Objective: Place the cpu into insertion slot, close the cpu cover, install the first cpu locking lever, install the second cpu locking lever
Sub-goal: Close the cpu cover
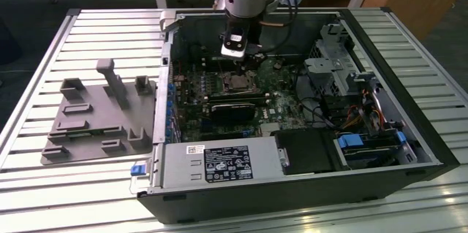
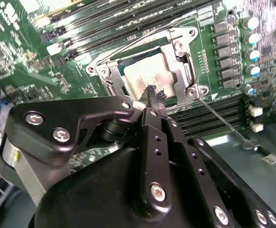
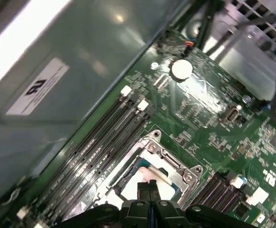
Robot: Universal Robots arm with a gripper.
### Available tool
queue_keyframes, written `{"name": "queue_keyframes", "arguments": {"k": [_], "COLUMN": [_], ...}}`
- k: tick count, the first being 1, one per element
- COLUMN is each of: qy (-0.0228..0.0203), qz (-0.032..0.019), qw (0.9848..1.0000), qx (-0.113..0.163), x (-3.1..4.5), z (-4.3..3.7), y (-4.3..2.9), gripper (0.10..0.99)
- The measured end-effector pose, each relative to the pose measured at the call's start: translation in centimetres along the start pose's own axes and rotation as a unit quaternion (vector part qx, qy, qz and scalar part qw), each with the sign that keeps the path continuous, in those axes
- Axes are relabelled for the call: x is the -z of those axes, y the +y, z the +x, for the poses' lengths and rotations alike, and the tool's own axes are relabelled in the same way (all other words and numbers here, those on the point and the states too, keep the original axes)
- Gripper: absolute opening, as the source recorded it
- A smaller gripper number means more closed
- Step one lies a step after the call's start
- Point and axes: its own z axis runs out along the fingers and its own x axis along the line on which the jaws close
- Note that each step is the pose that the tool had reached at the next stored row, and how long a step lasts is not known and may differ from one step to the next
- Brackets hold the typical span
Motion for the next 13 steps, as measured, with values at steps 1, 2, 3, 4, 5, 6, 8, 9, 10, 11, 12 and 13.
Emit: {"name": "queue_keyframes", "arguments": {"k": [1, 2, 3, 4, 5, 6, 8, 9, 10, 11, 12, 13], "qy": [0.0003, 0.0005, 0.0008, 0.0011, 0.0014, 0.0018, 0.0024, 0.0027, 0.0030, 0.0033, 0.0035, 0.0037], "qz": [0.0000, 0.0000, 0.0000, 0.0000, -0.0001, -0.0001, -0.0002, -0.0003, -0.0003, -0.0003, -0.0004, -0.0003], "qw": [1.0000, 0.9998, 0.9996, 0.9994, 0.9990, 0.9984, 0.9972, 0.9965, 0.9957, 0.9949, 0.9939, 0.9929], "qx": [0.009, 0.018, 0.027, 0.036, 0.045, 0.056, 0.074, 0.083, 0.092, 0.101, 0.110, 0.119], "x": [0.00, 0.00, 0.00, 0.00, 0.00, 0.00, 0.00, 0.00, 0.00, 0.00, 0.00, 0.00], "z": [0.00, 0.00, 0.00, 0.00, 0.01, 0.00, 0.01, 0.01, 0.01, 0.01, 0.01, 0.01], "y": [0.00, 0.00, 0.00, 0.00, -0.01, -0.01, -0.01, -0.01, -0.01, -0.01, -0.01, -0.01], "gripper": [0.102, 0.102, 0.102, 0.102, 0.102, 0.102, 0.102, 0.102, 0.102, 0.102, 0.102, 0.102]}}
